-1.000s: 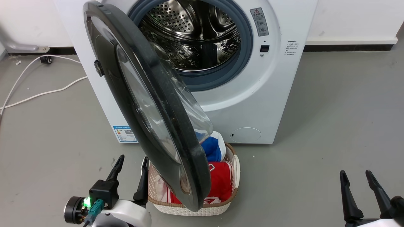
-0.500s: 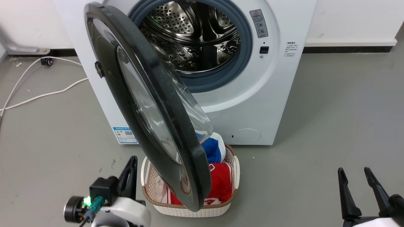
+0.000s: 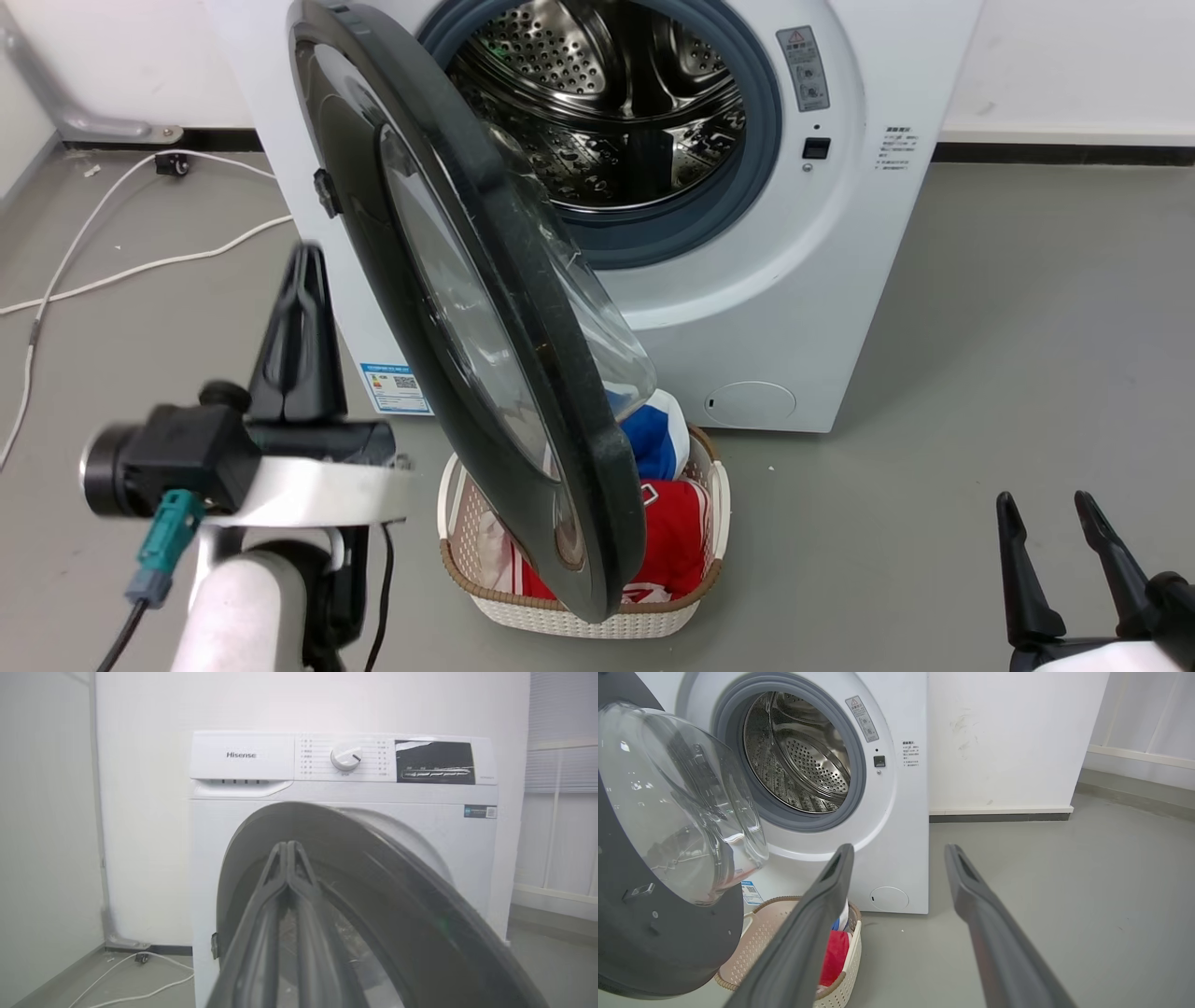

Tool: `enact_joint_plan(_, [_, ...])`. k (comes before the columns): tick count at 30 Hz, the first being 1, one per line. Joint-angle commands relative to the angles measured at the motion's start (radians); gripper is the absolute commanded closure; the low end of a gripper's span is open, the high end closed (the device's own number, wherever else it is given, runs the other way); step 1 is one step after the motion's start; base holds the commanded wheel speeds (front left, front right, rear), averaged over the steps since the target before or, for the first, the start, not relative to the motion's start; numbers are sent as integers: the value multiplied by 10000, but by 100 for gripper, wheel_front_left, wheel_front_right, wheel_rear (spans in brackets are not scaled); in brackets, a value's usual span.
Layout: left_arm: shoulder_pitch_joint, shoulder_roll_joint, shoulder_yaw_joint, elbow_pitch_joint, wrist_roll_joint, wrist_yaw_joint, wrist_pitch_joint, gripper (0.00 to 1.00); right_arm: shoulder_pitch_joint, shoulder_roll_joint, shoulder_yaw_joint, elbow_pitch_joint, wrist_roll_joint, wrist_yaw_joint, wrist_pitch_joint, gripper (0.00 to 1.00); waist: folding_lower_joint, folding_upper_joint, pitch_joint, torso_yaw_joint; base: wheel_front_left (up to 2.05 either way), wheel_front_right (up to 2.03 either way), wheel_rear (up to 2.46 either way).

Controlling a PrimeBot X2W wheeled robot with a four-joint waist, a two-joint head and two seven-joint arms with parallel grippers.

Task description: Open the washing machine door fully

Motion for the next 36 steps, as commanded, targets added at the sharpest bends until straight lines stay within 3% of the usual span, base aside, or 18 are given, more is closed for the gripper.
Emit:
enact_joint_plan(1, [-232,-15,-92,-464,115,27,156,100,-86,44,-7,6,-41,1,-40,0,-1,0,3,52,0,0,0])
enact_joint_plan(11, [-917,-248,-1191,-2541,32,-131,1182,100,-129,81,-77,87,15,1,-114,0,-1,0,-40,260,0,0,0])
enact_joint_plan(12, [-998,-401,-2105,-2993,-292,-383,1679,100,-65,89,-167,145,41,-1,-170,0,-1,0,-31,412,0,0,0])
enact_joint_plan(18, [-703,-532,-3853,-3279,-953,-714,2309,100,27,95,-248,243,43,1,-200,0,-1,0,-16,680,0,0,0])
enact_joint_plan(27, [277,-566,-6116,-2318,-1911,-1126,3430,100,-60,100,-267,378,134,1,-170,0,-1,0,43,914,0,0,0])
enact_joint_plan(36, [1002,-491,-7062,-263,-2353,-1351,3546,100,-88,100,-195,487,194,1,-143,0,-1,0,113,854,0,0,0])
